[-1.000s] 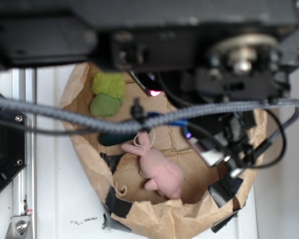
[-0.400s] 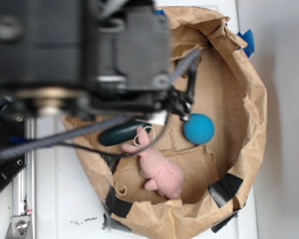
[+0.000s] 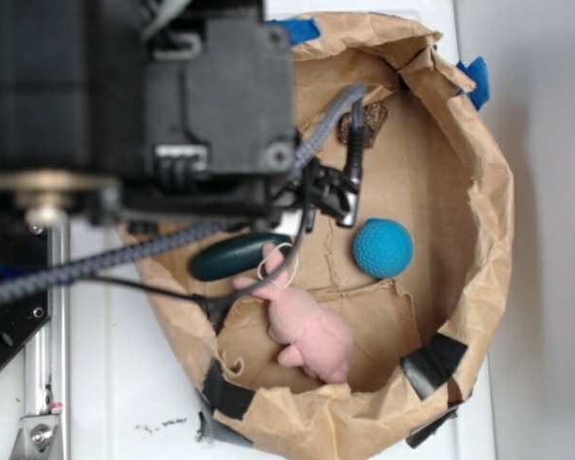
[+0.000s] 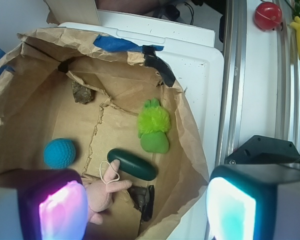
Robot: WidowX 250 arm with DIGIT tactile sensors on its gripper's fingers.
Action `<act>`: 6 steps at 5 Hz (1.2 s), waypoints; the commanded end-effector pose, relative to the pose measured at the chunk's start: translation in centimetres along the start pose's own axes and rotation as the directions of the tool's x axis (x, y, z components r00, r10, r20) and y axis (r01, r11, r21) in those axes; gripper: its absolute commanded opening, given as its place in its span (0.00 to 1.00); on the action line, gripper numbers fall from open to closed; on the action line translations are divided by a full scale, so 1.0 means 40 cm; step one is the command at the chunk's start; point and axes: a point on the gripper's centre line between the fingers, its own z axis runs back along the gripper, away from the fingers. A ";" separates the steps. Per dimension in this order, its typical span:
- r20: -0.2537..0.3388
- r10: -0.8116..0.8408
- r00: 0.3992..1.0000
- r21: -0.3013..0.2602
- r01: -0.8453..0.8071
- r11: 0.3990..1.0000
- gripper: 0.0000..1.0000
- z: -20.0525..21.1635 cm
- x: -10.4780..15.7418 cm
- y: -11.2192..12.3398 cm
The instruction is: Grab the green animal.
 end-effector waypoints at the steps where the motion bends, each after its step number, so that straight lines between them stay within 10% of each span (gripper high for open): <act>1: 0.010 0.014 1.000 -0.031 -0.014 0.999 1.00 0.019 -0.004 0.031; 3: 0.125 -0.025 0.992 -0.040 0.031 0.999 1.00 -0.088 -0.033 -0.041; 6: 0.074 0.021 0.997 0.018 -0.023 1.000 1.00 -0.190 0.106 -0.169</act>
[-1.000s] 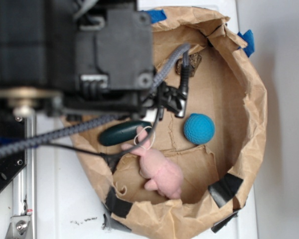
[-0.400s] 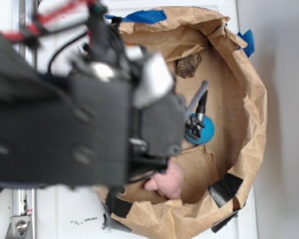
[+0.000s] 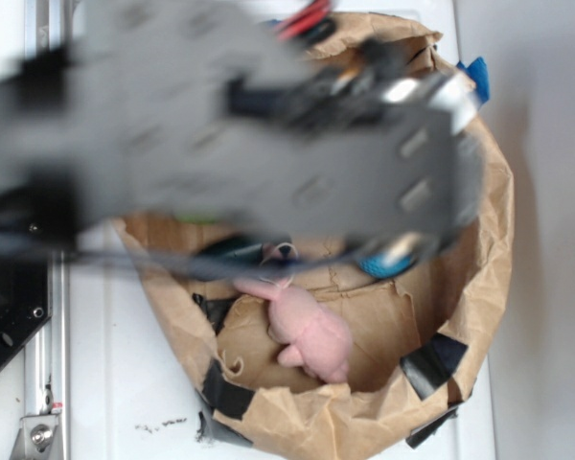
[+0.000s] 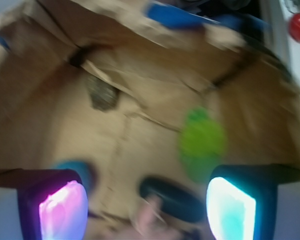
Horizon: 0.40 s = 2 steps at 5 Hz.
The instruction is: Grab the green animal.
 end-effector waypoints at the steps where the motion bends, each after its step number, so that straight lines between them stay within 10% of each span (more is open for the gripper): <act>1: 0.033 0.047 0.998 -0.057 -0.045 0.997 1.00 -0.020 0.034 -0.016; 2: 0.052 -0.003 0.999 -0.058 0.006 0.998 1.00 -0.030 0.007 0.004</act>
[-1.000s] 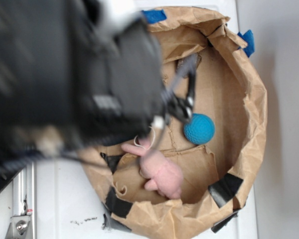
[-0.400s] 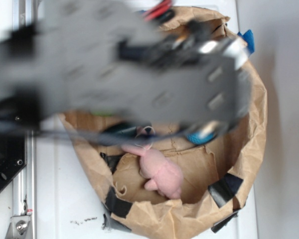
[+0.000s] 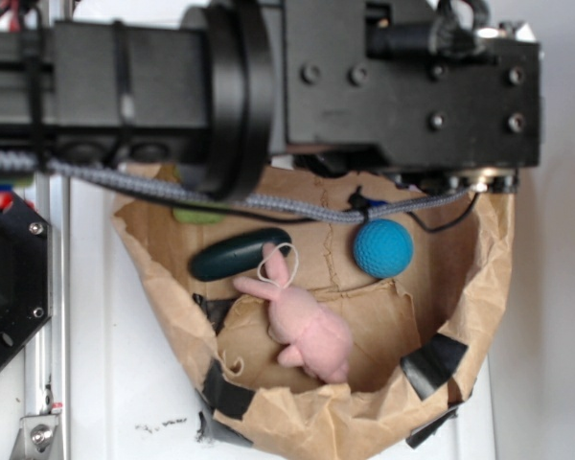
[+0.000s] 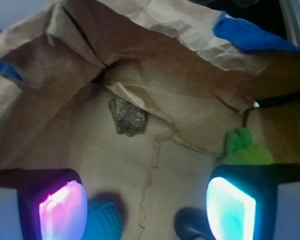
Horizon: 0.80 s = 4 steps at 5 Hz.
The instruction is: Grab the green animal.
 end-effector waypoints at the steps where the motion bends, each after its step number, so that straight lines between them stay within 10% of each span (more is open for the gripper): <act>1: 0.020 -0.031 0.999 -0.033 0.032 0.999 1.00 0.018 -0.024 0.072; 4: 0.015 -0.056 0.998 -0.026 0.057 0.998 1.00 0.021 -0.037 0.119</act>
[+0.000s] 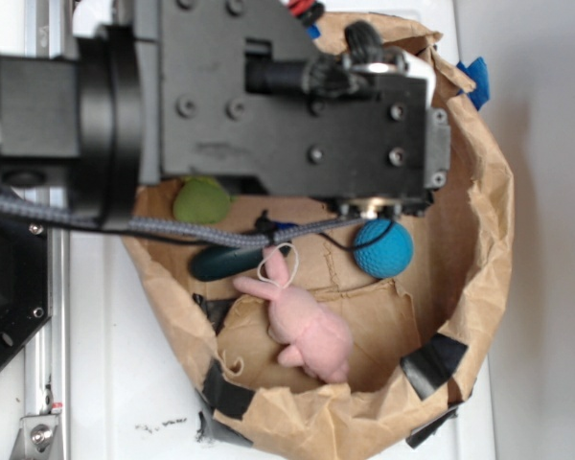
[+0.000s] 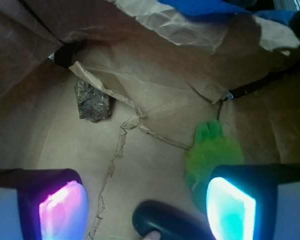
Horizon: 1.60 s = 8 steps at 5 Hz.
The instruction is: Grab the green animal.
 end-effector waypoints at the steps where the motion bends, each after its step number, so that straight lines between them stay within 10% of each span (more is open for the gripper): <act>1: 0.043 -0.009 0.999 -0.034 0.011 0.999 1.00 -0.001 -0.012 0.053; 8: 0.067 -0.016 0.998 0.043 0.013 0.999 1.00 -0.091 0.004 0.122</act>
